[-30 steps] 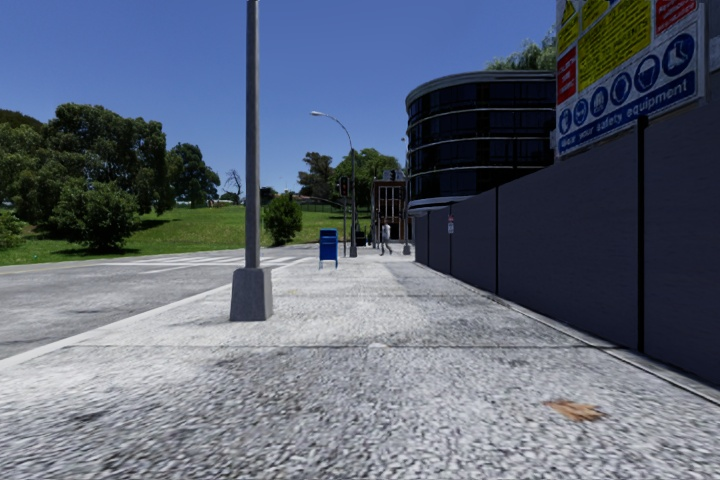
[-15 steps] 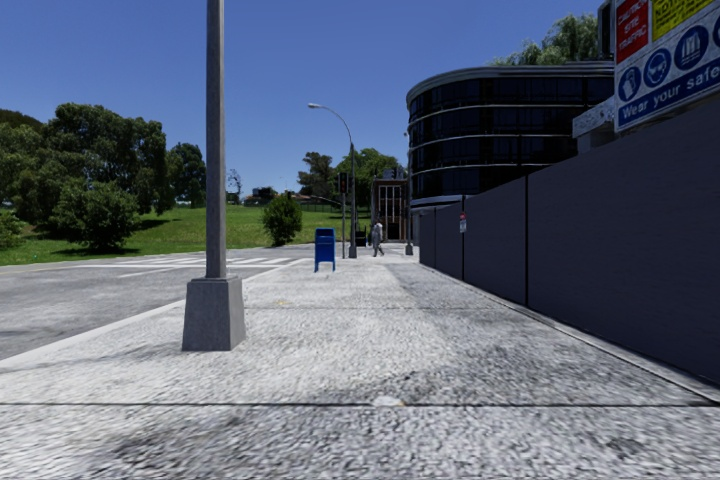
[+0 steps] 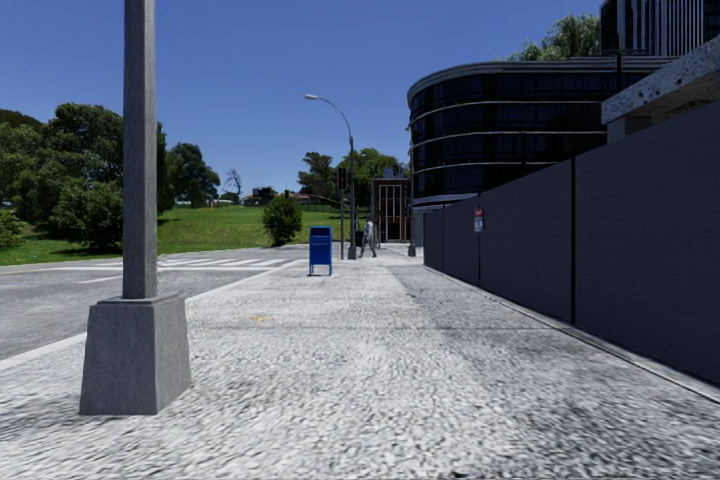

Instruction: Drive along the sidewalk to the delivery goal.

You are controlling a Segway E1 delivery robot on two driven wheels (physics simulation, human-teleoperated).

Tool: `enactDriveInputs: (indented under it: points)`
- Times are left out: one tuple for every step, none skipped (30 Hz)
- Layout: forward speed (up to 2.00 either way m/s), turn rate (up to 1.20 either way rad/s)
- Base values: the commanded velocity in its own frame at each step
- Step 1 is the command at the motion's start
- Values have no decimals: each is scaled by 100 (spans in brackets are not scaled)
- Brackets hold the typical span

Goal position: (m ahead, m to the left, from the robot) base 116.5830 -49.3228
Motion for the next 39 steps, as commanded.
enactDriveInputs:
  points:
    - [200, 0]
    - [200, 0]
    - [200, 0]
    - [200, 0]
    - [200, 0]
    - [200, 0]
    - [200, 0]
    - [200, 0]
    - [200, 0]
    - [200, 0]
    - [200, 0]
    - [200, 0]
    - [200, 0]
    - [200, 0]
    - [200, 0]
    - [200, 0]
    - [200, 0]
    - [200, 0]
    - [200, 0]
    - [200, 0]
    - [200, 0]
    - [200, 0]
    - [200, 0]
    - [200, 0]
    - [200, 0]
    - [200, 0]
    - [200, 0]
    - [200, 0]
    - [200, 0]
    - [200, 0]
    - [200, 0]
    - [200, 0]
    - [200, 0]
    - [200, 0]
    - [200, 0]
    - [200, 0]
    - [200, 0]
    - [200, 0]
    - [200, 0]
